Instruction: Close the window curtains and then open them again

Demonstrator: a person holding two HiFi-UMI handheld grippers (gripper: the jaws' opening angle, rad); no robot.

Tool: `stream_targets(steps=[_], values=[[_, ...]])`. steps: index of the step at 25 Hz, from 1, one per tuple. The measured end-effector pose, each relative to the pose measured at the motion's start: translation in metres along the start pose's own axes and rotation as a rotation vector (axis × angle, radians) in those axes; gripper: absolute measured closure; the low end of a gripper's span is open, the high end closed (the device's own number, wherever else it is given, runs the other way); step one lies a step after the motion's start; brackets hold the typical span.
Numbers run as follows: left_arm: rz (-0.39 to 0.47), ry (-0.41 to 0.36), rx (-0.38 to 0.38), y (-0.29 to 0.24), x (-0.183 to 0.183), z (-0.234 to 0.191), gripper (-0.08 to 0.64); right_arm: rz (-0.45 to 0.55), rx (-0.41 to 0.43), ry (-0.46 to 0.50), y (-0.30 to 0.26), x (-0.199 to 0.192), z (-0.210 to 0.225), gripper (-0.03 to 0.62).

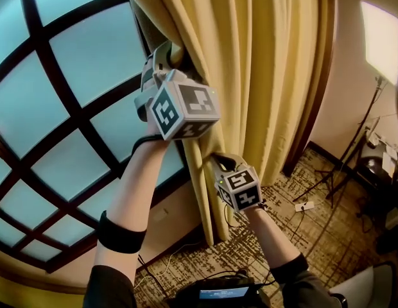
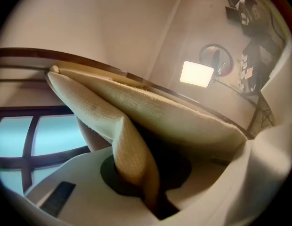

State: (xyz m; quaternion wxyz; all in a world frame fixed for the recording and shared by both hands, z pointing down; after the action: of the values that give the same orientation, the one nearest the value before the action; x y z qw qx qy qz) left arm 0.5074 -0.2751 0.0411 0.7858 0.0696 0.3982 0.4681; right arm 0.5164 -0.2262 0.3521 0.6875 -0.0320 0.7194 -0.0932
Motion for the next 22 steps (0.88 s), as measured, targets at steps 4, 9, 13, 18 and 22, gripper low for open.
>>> stream_targets(steps=[4, 9, 13, 18, 22], values=[[-0.013, -0.015, 0.045, -0.020, 0.017, 0.012, 0.532, 0.012, 0.000, 0.005, 0.008, -0.001, 0.034, 0.577], [-0.019, -0.033, 0.059, -0.042, 0.042, 0.020, 0.534, 0.025, 0.002, 0.026, 0.028, 0.013, 0.065, 0.577], [-0.011, -0.040, 0.066, -0.053, 0.052, 0.023, 0.534, 0.037, 0.000, 0.032, 0.032, 0.020, 0.077, 0.577], [0.019, -0.035, 0.049, -0.071, 0.052, 0.029, 0.532, 0.044, -0.006, 0.028, 0.026, 0.022, 0.096, 0.577], [0.042, -0.042, 0.047, -0.096, 0.049, 0.033, 0.534, 0.045, -0.021, 0.051, 0.019, 0.030, 0.123, 0.576]])
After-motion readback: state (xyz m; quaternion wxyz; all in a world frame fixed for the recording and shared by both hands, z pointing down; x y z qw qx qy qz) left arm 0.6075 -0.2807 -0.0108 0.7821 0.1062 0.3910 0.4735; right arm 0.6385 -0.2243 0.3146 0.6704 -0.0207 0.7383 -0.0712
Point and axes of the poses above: the fingertips, and each gripper's own axes: y backward along the fingers, z to its right, x out of its top, the point moved 3 cm from there along y, backward along the fingers, and after that the axes turned 7 degrees about x, right-handed, at the moved point
